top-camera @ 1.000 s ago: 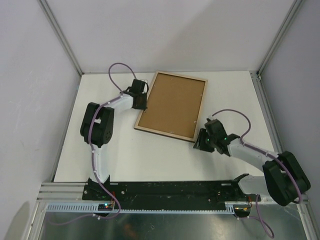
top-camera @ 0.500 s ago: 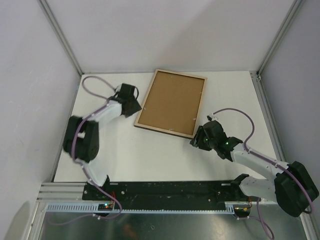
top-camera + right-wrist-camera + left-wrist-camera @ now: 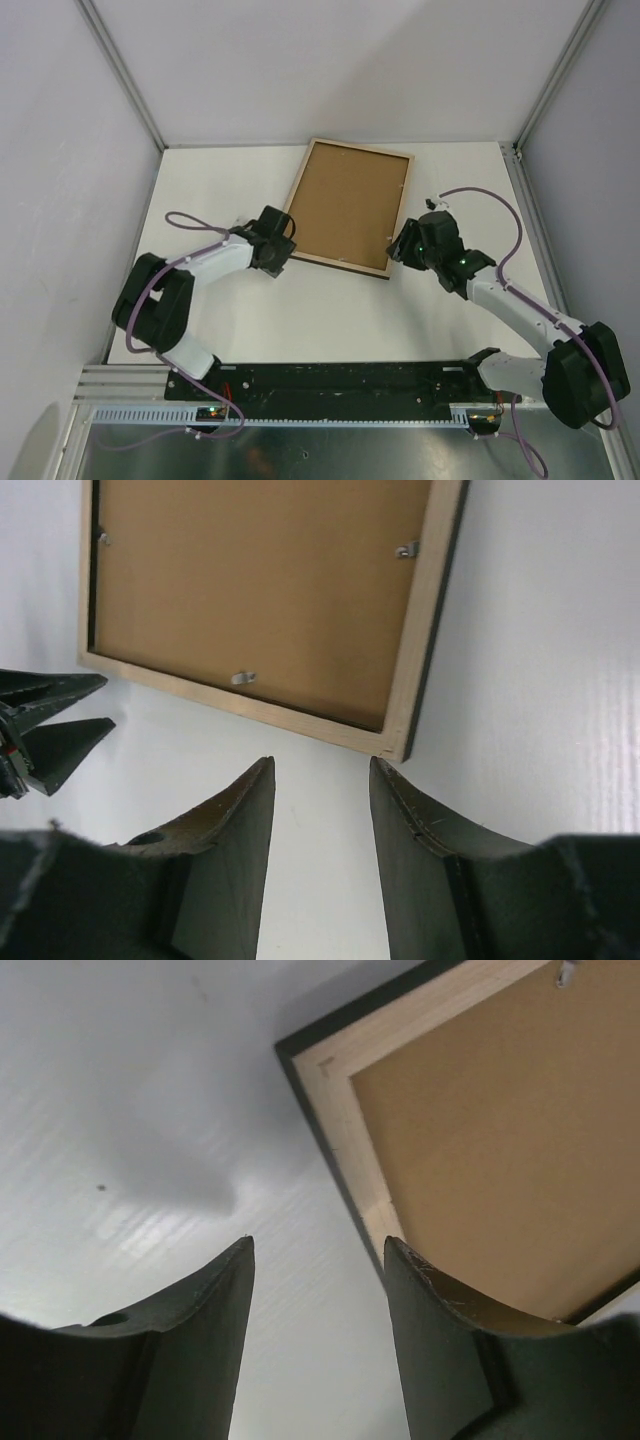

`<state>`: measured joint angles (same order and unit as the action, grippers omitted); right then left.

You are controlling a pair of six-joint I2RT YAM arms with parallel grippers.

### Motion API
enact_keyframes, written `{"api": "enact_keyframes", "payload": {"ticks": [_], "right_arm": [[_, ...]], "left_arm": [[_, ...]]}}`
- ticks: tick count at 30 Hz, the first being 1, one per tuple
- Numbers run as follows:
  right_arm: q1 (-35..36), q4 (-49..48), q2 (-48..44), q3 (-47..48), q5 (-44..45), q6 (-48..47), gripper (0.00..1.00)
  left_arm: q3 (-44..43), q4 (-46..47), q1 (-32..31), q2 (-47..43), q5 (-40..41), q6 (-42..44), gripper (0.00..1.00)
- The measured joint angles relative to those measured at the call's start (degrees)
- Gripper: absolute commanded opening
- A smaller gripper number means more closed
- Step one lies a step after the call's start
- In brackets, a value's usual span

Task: Put the photo into the frame
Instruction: Rotate the photo frame at the center of the board.

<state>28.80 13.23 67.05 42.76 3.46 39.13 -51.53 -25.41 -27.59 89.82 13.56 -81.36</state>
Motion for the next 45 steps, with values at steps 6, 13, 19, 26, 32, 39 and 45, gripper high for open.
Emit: {"api": "enact_keyframes", "payload": {"ticks": [6, 13, 19, 26, 32, 39, 45], "right_arm": [[-2.7, 3.3, -1.8, 0.0, -0.1, -1.6, 0.47], [-4.2, 5.4, -4.3, 0.0, -1.0, -2.8, 0.47], [-5.0, 6.4, -4.8, 0.0, -1.9, -3.2, 0.47], [-5.9, 7.2, -6.3, 0.0, -2.5, -3.8, 0.47], [-8.0, 8.1, -6.9, 0.0, -3.6, -5.0, 0.47], [-10.3, 8.2, -6.9, 0.0, -3.1, -7.0, 0.47], [-10.6, 8.0, -6.1, 0.0, -1.1, -8.0, 0.47]], "left_arm": [[-4.5, 0.6, -2.1, 4.9, 0.6, -4.9, 0.59], [-7.3, 0.8, -4.0, 9.8, 1.3, -7.7, 0.52], [-8.8, 0.3, -4.8, 11.7, 2.2, -9.2, 0.45], [-13.2, -2.6, -5.8, 15.2, 3.4, -9.8, 0.16], [-15.3, -3.0, -5.3, 16.6, 4.9, -5.6, 0.0], [-14.7, 1.9, -1.0, 16.4, 6.6, 18.6, 0.0], [-7.7, 12.2, 4.5, 12.1, 2.8, 46.0, 0.0]]}}
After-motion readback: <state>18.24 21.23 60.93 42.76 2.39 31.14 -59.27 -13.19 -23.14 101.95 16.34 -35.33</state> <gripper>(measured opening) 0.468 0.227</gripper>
